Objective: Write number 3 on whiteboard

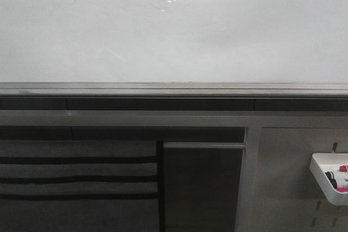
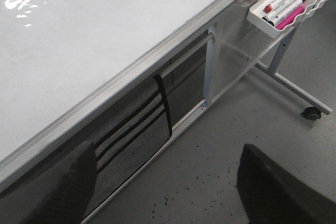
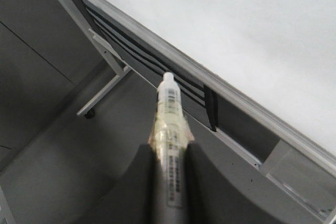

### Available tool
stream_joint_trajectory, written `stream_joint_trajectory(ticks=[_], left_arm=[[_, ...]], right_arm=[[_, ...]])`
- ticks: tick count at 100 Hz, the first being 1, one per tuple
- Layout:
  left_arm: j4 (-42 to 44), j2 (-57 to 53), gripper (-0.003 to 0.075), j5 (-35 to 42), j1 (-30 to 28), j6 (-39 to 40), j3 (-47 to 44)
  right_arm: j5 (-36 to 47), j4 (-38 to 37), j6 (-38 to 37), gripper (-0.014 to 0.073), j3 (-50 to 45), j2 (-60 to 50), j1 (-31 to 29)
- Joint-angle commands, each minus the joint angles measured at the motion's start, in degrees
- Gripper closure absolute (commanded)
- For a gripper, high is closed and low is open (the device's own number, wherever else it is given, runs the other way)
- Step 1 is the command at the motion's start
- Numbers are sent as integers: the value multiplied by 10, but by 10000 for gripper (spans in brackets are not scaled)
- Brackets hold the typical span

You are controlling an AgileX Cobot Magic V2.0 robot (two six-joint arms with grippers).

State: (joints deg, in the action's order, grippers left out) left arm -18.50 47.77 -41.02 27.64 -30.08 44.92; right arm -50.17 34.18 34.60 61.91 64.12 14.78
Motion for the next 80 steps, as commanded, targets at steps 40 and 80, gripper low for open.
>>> stream_joint_trajectory(ticks=[40,80], left_arm=[[-15,33,205,40,-1,6,16],[-15,59,205,26,-1,5,16]], right_arm=[[48,-52,-18,641,180,161,58],[63,-55,-18,641,196,169,58]])
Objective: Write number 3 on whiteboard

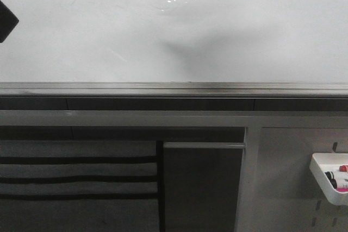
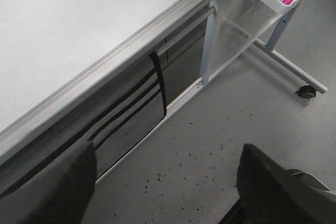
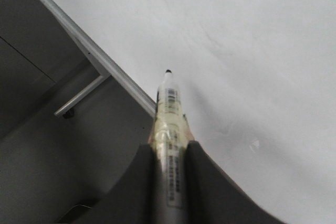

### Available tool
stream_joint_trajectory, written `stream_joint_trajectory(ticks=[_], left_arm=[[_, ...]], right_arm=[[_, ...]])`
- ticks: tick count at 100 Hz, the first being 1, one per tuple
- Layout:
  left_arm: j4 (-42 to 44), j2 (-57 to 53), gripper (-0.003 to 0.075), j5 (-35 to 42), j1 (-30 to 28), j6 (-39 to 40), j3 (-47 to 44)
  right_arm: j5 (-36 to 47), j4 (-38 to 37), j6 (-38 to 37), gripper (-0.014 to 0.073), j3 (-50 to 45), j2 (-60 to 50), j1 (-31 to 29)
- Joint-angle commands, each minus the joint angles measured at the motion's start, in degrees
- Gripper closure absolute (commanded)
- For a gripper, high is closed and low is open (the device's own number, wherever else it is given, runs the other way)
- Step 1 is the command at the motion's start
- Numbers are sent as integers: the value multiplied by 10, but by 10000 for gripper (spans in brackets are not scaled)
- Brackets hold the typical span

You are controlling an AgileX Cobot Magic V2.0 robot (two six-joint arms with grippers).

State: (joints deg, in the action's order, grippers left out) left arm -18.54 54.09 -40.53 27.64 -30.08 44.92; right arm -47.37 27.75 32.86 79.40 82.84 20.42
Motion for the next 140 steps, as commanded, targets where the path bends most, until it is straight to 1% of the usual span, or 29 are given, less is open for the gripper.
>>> stream_joint_trajectory(ticks=[1,15,43,80,128,133,140], left_arm=[[-14,-6,205,20,-1,5,16],[-8,-22,205,5,-1,5,16],[-6,-64,205,5,-1,5,16],[-6,-62,205,2,-1,5,16],[-6,-62,205,3,-1,5,16],[-6,-62,205,3,-1,5,16],[-6,-62,205,3,-1,5,16]], right_arm=[[36,8,-1,641,21,-18,1],[36,-1,-1,641,21,-18,1],[47,-11,-1,641,21,-17,1],[53,-13,-1,641,21,-6,1],[104,-57,-1,641,21,46,0],[105,-66,-9,641,21,46,-4],[107,-89,-41,641,21,45,-11]])
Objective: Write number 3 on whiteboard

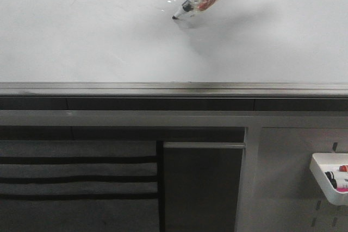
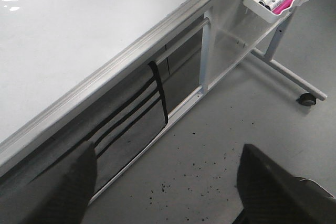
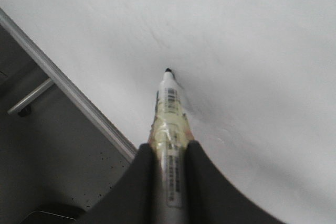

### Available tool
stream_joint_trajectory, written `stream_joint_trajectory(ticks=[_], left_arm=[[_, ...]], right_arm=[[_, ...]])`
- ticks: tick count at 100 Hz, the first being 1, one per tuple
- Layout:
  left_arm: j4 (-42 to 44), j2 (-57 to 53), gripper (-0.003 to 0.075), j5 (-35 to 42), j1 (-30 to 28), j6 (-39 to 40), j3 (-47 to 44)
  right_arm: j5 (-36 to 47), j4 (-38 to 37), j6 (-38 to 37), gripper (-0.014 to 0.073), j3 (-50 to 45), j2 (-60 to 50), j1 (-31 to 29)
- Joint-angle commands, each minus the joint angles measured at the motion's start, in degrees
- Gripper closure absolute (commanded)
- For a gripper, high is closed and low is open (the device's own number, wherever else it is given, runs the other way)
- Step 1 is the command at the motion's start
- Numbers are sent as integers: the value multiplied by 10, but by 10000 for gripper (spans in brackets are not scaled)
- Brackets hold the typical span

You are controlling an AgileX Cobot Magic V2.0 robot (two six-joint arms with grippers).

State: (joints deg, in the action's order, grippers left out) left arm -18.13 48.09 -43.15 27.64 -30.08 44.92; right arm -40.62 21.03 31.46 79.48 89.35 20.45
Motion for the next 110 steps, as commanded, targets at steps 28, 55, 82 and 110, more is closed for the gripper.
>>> stream_joint_trajectory(ticks=[28,55,82,110], left_arm=[[-10,-2,205,29,-1,5,16],[-10,-2,205,31,-1,5,16],[-10,-2,205,31,-1,5,16],[-10,-1,205,31,-1,5,16]], right_arm=[[-6,-68,-85,641,-1,-25,-25],[61,-65,-85,641,-7,2,14],[3,-71,-97,641,-33,-39,-15],[101,-47,-97,641,-76,-5,23]])
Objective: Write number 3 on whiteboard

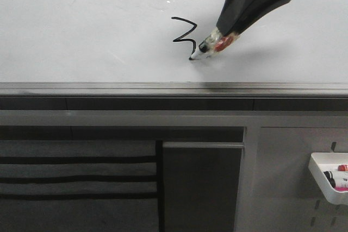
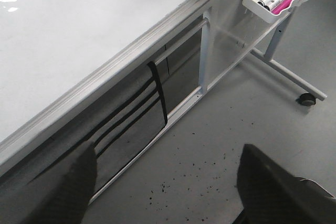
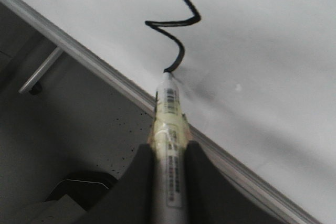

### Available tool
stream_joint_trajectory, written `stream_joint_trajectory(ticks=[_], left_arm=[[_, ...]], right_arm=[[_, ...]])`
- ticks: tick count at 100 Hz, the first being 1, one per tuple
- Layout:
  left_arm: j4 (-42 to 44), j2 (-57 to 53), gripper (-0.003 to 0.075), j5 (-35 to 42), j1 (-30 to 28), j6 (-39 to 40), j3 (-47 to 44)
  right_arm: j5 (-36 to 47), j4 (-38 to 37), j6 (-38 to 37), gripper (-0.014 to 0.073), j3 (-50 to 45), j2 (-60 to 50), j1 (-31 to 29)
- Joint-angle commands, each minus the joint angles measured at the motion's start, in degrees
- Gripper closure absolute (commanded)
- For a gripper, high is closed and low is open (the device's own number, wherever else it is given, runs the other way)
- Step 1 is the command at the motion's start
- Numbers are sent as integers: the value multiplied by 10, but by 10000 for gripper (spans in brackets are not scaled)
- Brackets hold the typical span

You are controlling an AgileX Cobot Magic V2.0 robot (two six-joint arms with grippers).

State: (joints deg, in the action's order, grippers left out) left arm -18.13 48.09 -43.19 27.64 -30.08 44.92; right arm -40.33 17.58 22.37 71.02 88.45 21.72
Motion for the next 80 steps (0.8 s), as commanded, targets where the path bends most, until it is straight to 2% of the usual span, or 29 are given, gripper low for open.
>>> stream_joint_trajectory(ticks=[1,11,30,59,80], left_arm=[[-10,-1,205,32,-1,5,16],[-10,-1,205,32,-1,5,16],[-10,-1,205,32,-1,5,16],[-10,-1,205,37,-1,5,16],[-10,5,205,36,-1,5,16]], right_arm=[[106,-12,-6,641,8,4,12],[135,-10,-6,641,13,4,31],[57,-9,18,641,14,-61,55],[59,-8,62,641,-125,-229,105],[54,-8,108,641,-172,-281,114]])
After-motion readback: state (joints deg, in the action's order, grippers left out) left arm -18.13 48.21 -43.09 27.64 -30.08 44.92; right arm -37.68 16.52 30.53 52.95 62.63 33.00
